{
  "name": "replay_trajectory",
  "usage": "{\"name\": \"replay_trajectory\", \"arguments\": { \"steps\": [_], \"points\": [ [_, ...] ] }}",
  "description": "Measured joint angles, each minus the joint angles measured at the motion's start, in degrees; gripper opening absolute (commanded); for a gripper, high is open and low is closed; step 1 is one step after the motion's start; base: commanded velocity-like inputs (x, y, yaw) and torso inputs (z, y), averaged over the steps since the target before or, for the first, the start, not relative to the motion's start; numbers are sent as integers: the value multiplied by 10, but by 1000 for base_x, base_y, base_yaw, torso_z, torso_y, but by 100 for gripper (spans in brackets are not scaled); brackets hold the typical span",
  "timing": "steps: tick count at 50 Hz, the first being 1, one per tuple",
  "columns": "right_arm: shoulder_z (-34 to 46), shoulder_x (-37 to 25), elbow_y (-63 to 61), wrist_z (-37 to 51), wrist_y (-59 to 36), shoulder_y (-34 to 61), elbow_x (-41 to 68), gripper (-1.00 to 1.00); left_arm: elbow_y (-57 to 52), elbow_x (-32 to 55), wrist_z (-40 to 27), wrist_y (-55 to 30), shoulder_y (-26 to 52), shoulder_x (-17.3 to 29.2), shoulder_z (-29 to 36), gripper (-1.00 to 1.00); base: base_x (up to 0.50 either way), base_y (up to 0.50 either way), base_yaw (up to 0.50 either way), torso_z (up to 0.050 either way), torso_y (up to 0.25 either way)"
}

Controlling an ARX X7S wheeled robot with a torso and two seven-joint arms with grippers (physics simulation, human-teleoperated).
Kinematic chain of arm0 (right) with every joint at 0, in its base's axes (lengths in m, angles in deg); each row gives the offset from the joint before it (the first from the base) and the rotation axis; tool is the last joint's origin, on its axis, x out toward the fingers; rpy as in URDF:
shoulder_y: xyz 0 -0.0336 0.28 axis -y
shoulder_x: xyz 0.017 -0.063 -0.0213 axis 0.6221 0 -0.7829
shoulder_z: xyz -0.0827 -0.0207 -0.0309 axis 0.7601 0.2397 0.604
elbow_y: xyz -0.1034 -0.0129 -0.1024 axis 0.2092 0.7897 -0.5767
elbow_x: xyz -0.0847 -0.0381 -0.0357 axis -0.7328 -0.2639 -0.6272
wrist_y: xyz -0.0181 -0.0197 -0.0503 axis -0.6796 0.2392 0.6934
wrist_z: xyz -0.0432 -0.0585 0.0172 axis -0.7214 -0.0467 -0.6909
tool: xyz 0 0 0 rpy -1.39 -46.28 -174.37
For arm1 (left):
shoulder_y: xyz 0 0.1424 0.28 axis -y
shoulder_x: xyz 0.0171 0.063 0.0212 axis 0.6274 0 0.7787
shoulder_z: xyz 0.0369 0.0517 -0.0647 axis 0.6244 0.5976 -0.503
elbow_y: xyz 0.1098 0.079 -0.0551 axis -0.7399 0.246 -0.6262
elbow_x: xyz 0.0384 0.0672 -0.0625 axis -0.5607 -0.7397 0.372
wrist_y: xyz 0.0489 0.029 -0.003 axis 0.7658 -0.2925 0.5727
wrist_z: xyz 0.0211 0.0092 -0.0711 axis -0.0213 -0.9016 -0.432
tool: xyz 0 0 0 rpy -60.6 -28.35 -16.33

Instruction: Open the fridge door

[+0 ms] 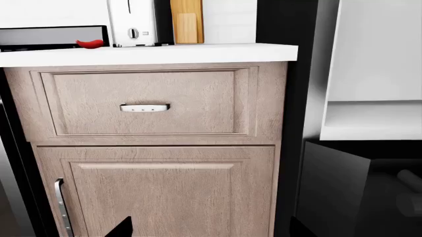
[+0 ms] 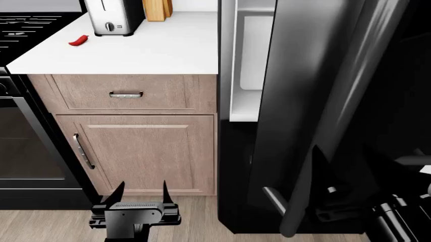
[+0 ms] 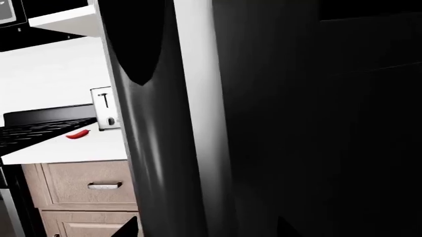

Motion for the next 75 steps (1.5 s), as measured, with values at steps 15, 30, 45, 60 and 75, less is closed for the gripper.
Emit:
{"name": "replay_trajectory", "arguments": {
  "steps": [15,30,45,60,75],
  "points": [
    [-1,-6,-1,9,33,-11,-55,100,-1,1,-2,0,0,2,2,100,0,0,0,0,0],
    [-1,10,4,35,58,-32,-145,100,-3,1,-4,-1,1,3,4,100,0,0,0,0,0],
    [-2,16,-6,39,54,-40,-210,100,0,1,-6,0,2,4,6,100,0,0,0,0,0],
    [0,21,-29,20,40,-42,-254,100,-3,1,-8,-1,2,5,8,100,0,0,0,0,0],
    [-2,48,-52,6,-1,-33,-260,100,-6,2,-10,-3,2,8,10,100,0,0,0,0,0]
  ]
}}
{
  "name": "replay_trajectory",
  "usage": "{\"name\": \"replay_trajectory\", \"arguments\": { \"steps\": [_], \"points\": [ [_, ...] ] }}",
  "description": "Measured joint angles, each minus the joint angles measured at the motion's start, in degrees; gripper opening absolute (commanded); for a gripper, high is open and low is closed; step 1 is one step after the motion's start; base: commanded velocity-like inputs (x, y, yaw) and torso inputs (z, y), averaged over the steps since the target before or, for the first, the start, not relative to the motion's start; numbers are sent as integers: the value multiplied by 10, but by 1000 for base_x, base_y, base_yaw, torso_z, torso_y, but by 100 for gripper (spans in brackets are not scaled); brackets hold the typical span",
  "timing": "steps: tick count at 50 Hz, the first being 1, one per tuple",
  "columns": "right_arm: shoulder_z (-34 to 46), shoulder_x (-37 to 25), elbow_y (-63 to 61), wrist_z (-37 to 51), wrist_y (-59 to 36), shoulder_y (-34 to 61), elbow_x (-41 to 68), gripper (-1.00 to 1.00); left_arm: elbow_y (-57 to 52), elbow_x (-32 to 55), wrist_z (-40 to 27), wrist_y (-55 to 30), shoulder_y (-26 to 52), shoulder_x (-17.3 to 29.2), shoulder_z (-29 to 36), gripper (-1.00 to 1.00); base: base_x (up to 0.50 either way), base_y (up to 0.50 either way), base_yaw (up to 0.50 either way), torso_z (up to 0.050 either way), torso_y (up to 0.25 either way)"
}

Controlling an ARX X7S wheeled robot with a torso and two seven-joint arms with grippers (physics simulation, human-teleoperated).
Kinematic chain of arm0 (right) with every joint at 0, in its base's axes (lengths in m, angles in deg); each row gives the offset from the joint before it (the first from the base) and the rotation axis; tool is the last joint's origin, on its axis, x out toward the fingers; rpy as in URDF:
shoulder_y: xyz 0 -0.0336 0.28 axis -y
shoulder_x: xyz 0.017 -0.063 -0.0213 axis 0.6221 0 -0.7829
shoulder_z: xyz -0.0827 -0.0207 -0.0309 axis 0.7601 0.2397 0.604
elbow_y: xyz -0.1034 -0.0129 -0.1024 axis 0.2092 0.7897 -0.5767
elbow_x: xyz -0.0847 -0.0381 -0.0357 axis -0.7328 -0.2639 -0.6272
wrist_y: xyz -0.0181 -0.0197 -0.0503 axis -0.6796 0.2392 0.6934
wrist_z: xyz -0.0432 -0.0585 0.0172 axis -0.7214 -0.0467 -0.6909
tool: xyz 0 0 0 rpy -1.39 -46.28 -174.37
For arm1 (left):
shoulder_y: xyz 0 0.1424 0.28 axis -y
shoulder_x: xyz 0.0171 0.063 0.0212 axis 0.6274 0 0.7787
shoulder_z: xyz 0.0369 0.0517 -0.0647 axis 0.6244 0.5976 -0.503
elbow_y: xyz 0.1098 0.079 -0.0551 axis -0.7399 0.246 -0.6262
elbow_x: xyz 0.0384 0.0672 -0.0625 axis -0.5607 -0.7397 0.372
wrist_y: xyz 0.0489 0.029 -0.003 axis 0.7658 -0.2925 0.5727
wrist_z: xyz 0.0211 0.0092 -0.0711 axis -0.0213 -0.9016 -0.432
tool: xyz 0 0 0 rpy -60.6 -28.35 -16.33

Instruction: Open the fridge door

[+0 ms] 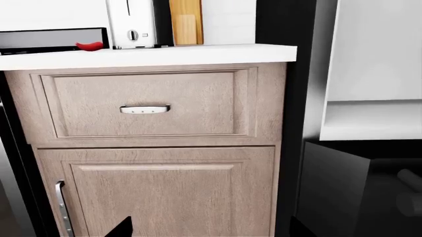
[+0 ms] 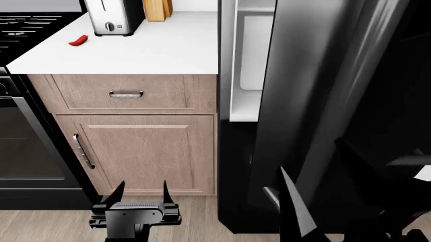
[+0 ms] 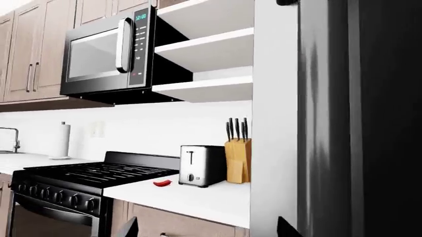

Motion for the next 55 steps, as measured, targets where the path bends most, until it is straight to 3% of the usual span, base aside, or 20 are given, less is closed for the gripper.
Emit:
{"name": "replay_trajectory", "arguments": {
  "steps": [29,55],
  "points": [
    [-2,88,-47,19,-119,24,5,100,3,2,-2,4,1,1,3,100,0,0,0,0,0],
    [-26,255,-15,53,-247,97,112,100,7,4,-3,7,3,2,5,100,0,0,0,0,0]
  ]
}}
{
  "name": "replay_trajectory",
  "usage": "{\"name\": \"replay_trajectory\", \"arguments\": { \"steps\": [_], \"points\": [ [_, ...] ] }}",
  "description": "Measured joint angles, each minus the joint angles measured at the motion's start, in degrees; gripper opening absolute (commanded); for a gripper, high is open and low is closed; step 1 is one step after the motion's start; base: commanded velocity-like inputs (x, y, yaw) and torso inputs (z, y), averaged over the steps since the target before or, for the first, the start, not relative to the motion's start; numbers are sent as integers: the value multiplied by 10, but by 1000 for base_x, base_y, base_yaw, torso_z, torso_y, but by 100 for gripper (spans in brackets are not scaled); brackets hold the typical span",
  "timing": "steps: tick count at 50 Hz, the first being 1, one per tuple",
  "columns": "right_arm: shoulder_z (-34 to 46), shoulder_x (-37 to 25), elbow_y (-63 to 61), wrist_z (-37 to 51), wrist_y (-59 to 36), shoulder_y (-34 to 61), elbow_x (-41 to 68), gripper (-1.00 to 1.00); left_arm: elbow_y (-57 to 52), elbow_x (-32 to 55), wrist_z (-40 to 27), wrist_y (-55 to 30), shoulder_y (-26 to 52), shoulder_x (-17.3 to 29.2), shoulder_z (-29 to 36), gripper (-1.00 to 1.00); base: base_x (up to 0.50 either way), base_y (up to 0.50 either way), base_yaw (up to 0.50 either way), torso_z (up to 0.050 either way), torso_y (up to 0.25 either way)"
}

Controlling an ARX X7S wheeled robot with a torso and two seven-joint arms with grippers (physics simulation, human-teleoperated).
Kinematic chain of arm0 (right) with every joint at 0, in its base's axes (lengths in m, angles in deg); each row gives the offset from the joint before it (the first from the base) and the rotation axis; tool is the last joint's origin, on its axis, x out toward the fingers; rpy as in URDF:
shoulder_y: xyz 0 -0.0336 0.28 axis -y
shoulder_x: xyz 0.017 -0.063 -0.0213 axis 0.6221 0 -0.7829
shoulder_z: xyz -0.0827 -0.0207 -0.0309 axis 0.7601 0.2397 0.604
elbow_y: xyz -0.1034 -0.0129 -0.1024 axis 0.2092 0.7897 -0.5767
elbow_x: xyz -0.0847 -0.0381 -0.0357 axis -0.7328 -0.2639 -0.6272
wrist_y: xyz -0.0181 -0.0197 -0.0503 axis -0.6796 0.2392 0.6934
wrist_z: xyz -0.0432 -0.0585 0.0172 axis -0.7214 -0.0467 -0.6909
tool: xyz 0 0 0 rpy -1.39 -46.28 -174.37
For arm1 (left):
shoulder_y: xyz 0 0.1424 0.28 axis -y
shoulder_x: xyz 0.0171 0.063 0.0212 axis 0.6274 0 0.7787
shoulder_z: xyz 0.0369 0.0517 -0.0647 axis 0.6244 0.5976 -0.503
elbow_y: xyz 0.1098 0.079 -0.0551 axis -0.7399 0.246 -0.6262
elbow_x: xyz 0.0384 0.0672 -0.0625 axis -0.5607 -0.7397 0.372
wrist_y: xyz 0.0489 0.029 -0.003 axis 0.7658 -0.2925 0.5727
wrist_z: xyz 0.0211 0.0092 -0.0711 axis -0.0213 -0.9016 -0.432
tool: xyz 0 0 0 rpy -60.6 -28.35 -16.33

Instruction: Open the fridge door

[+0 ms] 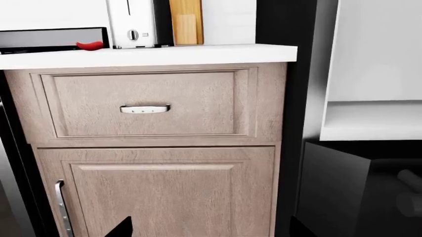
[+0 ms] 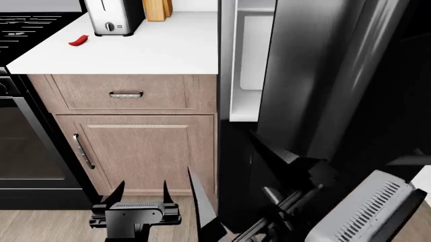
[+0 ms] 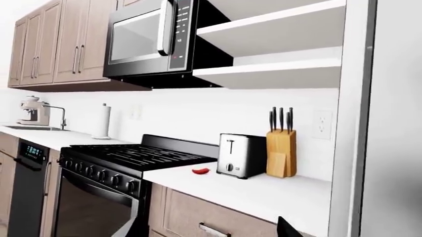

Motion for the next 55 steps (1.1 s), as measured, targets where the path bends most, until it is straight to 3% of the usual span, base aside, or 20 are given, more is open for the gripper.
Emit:
{"name": "replay_trajectory", "arguments": {
  "steps": [25,55],
  "points": [
    [-30,127,74,4,-57,58,99,100,-1,3,-2,1,0,2,2,100,0,0,0,0,0],
    [-65,259,225,-58,-68,98,199,100,1,8,-2,5,1,4,3,100,0,0,0,0,0]
  ]
}}
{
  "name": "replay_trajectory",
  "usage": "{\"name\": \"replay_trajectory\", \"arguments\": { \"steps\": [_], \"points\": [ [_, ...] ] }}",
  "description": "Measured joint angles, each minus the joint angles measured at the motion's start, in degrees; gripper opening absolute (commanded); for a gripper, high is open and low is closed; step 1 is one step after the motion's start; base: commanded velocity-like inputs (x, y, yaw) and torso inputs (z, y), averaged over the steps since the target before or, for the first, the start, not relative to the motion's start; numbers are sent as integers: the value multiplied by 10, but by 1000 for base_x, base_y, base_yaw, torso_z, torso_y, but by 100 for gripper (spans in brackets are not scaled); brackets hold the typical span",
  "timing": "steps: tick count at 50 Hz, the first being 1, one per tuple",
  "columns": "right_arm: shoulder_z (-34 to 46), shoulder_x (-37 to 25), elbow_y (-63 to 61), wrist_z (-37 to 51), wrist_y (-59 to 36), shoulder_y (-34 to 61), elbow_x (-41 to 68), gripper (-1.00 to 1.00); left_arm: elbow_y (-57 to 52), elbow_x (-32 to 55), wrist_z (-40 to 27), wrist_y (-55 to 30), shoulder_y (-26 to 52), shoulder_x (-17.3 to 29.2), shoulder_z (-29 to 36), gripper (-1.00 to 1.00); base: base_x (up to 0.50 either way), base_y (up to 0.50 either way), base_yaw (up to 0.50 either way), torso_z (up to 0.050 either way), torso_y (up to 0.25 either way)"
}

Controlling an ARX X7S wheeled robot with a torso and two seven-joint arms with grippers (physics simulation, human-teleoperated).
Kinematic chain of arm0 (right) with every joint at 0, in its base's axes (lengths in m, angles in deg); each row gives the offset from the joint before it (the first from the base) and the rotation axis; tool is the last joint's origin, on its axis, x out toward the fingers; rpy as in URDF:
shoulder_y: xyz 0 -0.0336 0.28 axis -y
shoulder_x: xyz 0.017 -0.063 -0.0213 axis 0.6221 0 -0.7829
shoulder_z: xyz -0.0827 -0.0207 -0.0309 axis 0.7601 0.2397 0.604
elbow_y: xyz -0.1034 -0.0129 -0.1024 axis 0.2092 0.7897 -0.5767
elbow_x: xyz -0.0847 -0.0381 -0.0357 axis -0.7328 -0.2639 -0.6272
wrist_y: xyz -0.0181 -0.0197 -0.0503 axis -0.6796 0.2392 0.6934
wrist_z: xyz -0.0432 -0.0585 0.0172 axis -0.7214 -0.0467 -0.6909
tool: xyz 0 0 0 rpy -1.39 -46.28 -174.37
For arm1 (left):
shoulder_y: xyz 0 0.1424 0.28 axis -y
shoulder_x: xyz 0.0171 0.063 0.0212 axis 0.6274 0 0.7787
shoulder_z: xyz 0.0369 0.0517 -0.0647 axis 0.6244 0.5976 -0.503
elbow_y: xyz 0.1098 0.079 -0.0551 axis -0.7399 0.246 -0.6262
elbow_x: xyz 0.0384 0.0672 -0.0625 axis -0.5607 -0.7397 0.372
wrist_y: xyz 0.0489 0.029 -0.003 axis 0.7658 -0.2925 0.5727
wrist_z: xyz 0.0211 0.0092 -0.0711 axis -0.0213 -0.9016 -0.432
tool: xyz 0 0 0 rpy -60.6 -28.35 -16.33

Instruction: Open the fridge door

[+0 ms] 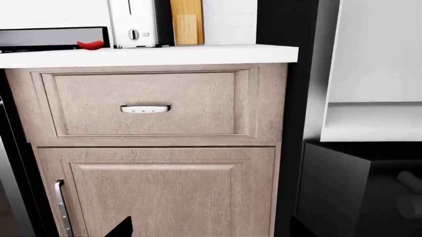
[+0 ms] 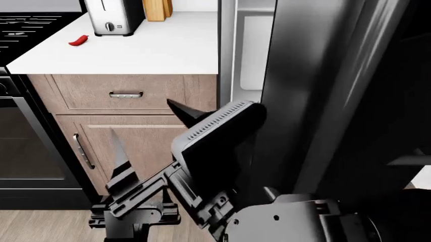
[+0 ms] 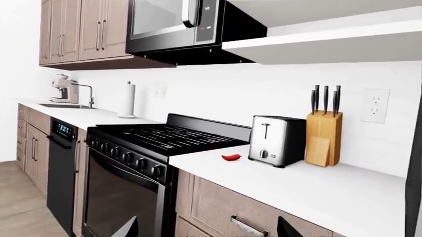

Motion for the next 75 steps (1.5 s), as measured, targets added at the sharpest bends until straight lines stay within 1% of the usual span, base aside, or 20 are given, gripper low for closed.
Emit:
{"name": "replay_trajectory", "arguments": {
  "steps": [22,41,62,75],
  "points": [
    [-25,60,140,-70,6,14,41,100,-5,3,-3,-1,-1,3,2,100,0,0,0,0,0],
    [-56,83,256,-118,46,-2,46,100,-5,6,-3,-1,0,4,2,100,0,0,0,0,0],
    [-71,101,337,-127,45,-10,61,100,1,10,-2,4,0,4,3,100,0,0,0,0,0],
    [-61,98,358,-77,3,0,62,100,2,11,-2,6,0,5,5,100,0,0,0,0,0]
  ]
}}
